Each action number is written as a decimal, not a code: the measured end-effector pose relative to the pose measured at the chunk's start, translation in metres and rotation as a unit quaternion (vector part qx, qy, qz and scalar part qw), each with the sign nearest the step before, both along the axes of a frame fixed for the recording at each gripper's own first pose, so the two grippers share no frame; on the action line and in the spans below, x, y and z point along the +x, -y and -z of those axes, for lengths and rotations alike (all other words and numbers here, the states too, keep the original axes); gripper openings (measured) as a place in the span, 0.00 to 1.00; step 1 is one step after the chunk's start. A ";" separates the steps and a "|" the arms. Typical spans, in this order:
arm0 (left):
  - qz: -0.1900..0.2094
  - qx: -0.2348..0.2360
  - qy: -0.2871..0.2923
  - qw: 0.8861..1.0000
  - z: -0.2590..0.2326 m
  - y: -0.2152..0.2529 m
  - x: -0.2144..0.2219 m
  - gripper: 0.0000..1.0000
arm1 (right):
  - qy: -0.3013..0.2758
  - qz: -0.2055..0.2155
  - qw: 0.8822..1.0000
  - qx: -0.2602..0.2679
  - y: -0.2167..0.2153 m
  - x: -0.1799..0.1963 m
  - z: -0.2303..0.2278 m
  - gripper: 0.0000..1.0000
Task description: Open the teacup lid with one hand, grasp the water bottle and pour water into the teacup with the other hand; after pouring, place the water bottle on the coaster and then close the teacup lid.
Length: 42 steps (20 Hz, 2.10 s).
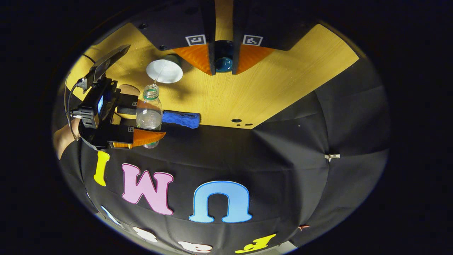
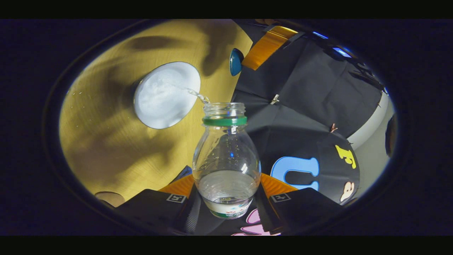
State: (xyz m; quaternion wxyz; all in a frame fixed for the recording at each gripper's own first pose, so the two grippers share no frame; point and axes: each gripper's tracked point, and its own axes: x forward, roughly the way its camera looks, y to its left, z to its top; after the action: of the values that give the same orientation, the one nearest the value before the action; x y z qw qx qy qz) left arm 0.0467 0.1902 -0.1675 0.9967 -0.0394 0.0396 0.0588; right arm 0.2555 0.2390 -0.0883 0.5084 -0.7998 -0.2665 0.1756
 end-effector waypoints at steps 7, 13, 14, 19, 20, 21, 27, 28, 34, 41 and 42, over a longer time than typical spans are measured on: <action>-0.005 -0.001 0.003 1.000 -0.005 0.002 -0.006 0.23 | 0.010 -0.007 1.000 -0.014 -0.004 0.000 -0.005 0.71; -0.016 0.003 0.004 1.000 -0.007 0.003 -0.014 0.23 | 0.011 -0.014 1.000 -0.013 -0.006 0.000 -0.004 0.71; -0.017 0.003 0.003 1.000 -0.007 0.004 -0.017 0.23 | 0.012 -0.013 1.000 -0.012 -0.006 0.000 -0.004 0.71; -0.023 0.005 0.000 1.000 -0.007 0.006 -0.021 0.23 | 0.001 -0.003 1.000 -0.007 -0.002 0.002 -0.003 0.71; -0.025 0.005 0.000 1.000 -0.007 0.005 -0.021 0.23 | -0.005 0.003 1.000 -0.001 0.001 0.004 -0.001 0.71; -0.027 0.004 0.000 1.000 -0.007 0.006 -0.021 0.23 | -0.011 0.010 1.000 0.005 0.004 0.004 0.002 0.71; -0.036 -0.002 0.000 0.999 -0.012 0.012 -0.017 0.23 | -0.081 0.079 0.989 0.091 0.031 0.020 0.010 0.71; -0.036 -0.001 -0.001 0.999 -0.011 0.014 -0.015 0.19 | -0.097 0.095 0.984 0.118 0.033 0.024 0.002 0.71; -0.028 0.003 0.002 1.000 -0.021 0.030 -0.006 0.23 | -0.224 0.198 0.894 0.333 0.079 0.038 -0.012 0.72; -0.011 0.013 0.007 1.000 -0.037 0.054 0.006 0.23 | -0.375 0.260 0.634 0.624 0.150 0.058 -0.008 0.72; -0.009 0.013 0.007 1.000 -0.038 0.058 0.006 0.23 | -0.384 0.265 0.598 0.652 0.159 0.066 -0.003 0.72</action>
State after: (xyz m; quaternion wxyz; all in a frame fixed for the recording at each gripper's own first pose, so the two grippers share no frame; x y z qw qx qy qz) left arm 0.0525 0.1327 -0.1292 0.9969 -0.0270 0.0314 0.0676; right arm 0.3213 0.0803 -0.0854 0.9743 -0.1494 0.1330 0.1035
